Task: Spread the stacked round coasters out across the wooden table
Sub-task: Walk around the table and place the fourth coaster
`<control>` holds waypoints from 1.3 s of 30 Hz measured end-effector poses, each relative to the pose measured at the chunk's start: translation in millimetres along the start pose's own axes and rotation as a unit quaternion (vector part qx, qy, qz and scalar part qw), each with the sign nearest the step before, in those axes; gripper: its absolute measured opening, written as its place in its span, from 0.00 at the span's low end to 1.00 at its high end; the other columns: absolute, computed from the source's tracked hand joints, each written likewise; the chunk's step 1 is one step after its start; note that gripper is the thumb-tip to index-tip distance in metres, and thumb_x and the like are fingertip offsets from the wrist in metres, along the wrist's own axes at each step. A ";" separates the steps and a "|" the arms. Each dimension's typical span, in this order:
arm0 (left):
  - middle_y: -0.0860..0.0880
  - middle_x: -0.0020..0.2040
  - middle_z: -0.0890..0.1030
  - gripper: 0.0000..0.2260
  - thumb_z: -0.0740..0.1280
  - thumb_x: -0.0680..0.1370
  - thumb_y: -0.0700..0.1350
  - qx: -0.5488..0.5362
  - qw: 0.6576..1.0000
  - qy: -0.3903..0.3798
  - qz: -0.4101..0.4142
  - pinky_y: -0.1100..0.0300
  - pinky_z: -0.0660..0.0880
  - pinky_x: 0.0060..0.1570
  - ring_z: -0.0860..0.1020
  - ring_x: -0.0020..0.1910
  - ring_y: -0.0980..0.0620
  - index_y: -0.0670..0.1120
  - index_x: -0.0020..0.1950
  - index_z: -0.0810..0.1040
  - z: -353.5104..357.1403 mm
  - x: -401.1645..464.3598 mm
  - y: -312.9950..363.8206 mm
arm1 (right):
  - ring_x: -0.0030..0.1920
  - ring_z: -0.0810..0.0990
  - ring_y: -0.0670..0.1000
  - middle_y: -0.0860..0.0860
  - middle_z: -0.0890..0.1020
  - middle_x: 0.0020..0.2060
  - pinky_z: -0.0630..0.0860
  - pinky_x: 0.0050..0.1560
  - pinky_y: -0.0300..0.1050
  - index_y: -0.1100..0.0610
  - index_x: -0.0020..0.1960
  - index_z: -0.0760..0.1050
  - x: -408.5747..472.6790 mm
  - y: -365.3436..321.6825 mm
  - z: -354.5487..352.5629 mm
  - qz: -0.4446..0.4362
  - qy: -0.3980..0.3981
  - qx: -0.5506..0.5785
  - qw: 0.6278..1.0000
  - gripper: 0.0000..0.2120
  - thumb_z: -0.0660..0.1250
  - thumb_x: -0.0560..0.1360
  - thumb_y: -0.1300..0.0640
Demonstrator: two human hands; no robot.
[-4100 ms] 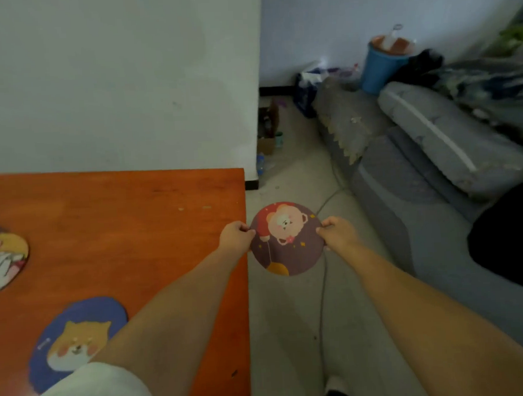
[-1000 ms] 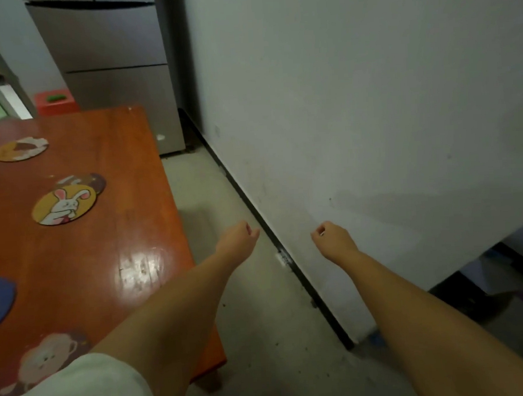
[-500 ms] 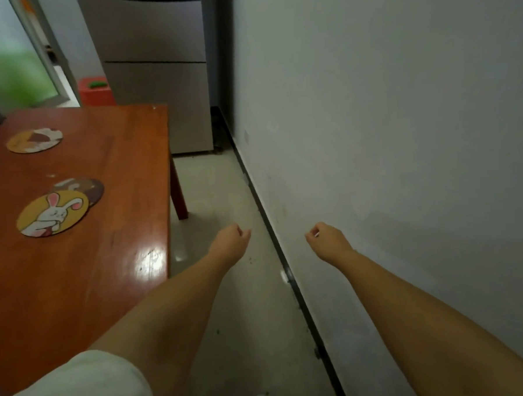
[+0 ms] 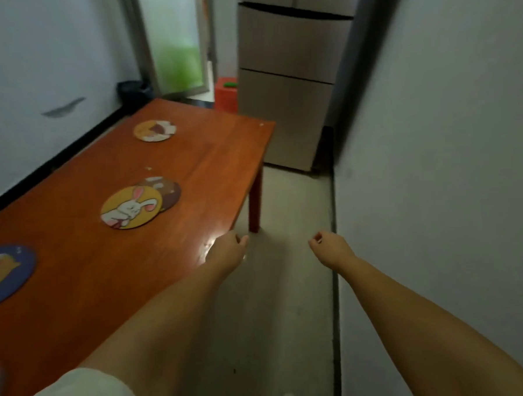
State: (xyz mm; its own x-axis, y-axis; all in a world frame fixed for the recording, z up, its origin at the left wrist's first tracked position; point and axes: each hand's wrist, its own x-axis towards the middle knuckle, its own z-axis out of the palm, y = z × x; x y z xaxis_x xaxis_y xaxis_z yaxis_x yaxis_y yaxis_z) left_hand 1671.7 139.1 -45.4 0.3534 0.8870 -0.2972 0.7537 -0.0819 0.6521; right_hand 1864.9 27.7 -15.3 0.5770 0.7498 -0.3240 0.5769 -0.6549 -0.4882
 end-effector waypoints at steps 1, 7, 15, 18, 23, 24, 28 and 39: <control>0.38 0.48 0.81 0.15 0.61 0.79 0.52 -0.009 1.000 0.014 -0.022 0.51 0.74 0.49 0.79 0.50 0.40 0.41 0.46 0.77 -6.8 8.6 -5.5 | 0.54 0.78 0.61 0.62 0.81 0.54 0.75 0.56 0.52 0.65 0.55 0.76 17.1 -11.3 1.9 -0.020 -0.015 -0.006 1.000 0.15 0.59 0.79 0.55; 0.49 0.33 0.72 0.16 0.60 0.79 0.53 -0.049 0.982 0.096 -0.158 0.57 0.68 0.38 0.73 0.38 0.45 0.48 0.33 0.68 -45.6 35.4 -45.6 | 0.55 0.79 0.61 0.62 0.82 0.54 0.74 0.53 0.48 0.62 0.54 0.77 99.2 -94.5 31.4 -0.134 -0.097 -0.054 0.985 0.14 0.60 0.78 0.54; 0.49 0.39 0.76 0.13 0.60 0.79 0.55 -0.086 0.933 0.180 -0.299 0.53 0.76 0.47 0.77 0.42 0.47 0.51 0.37 0.70 -109.8 76.7 -125.9 | 0.53 0.79 0.63 0.64 0.82 0.52 0.75 0.49 0.51 0.66 0.54 0.77 158.7 -227.5 111.6 -0.281 -0.191 -0.092 0.936 0.16 0.60 0.78 0.55; 0.46 0.40 0.77 0.13 0.60 0.79 0.53 -0.100 0.918 0.200 -0.328 0.56 0.71 0.40 0.74 0.38 0.47 0.50 0.37 0.70 -138.9 98.0 -149.4 | 0.55 0.77 0.63 0.62 0.81 0.55 0.73 0.51 0.51 0.65 0.58 0.75 178.3 -269.1 134.3 -0.310 -0.223 -0.102 0.919 0.16 0.59 0.79 0.54; 0.39 0.52 0.80 0.12 0.59 0.80 0.49 -0.101 0.905 0.200 -0.361 0.58 0.67 0.38 0.72 0.40 0.47 0.42 0.52 0.75 -177.5 130.9 -173.8 | 0.47 0.76 0.61 0.60 0.78 0.45 0.71 0.45 0.49 0.63 0.53 0.74 212.5 -323.0 163.2 -0.312 -0.237 -0.110 0.913 0.12 0.59 0.79 0.56; 0.39 0.53 0.80 0.12 0.60 0.80 0.48 -0.103 0.901 0.198 -0.371 0.57 0.68 0.40 0.72 0.41 0.46 0.41 0.54 0.75 -181.1 136.6 -176.5 | 0.50 0.78 0.63 0.62 0.80 0.48 0.72 0.46 0.50 0.64 0.55 0.75 218.8 -330.9 168.8 -0.308 -0.237 -0.109 0.915 0.13 0.59 0.79 0.56; 0.38 0.57 0.80 0.13 0.62 0.79 0.45 -0.135 0.871 0.190 -0.432 0.54 0.72 0.44 0.77 0.50 0.41 0.38 0.59 0.76 -185.7 153.9 -183.5 | 0.53 0.78 0.62 0.65 0.79 0.52 0.76 0.53 0.51 0.67 0.62 0.75 242.0 -353.6 191.9 -0.279 -0.263 -0.108 0.917 0.16 0.59 0.79 0.59; 0.33 0.51 0.80 0.06 0.62 0.78 0.36 -0.291 0.755 0.267 -0.523 0.49 0.74 0.43 0.79 0.48 0.38 0.34 0.50 0.78 -170.6 183.0 -180.6 | 0.30 0.69 0.55 0.51 0.67 0.27 0.66 0.30 0.44 0.51 0.29 0.62 265.5 -373.7 225.7 -0.220 -0.347 -0.078 0.908 0.19 0.59 0.73 0.68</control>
State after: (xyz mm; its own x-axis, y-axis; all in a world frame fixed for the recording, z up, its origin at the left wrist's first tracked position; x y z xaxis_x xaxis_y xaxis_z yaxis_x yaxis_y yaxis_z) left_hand 1505.8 393.8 -98.5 -0.6575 0.3969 -0.6404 0.0395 0.8670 0.4967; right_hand 1672.0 492.9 -101.8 -0.2013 0.7858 -0.5847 0.7699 -0.2421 -0.5904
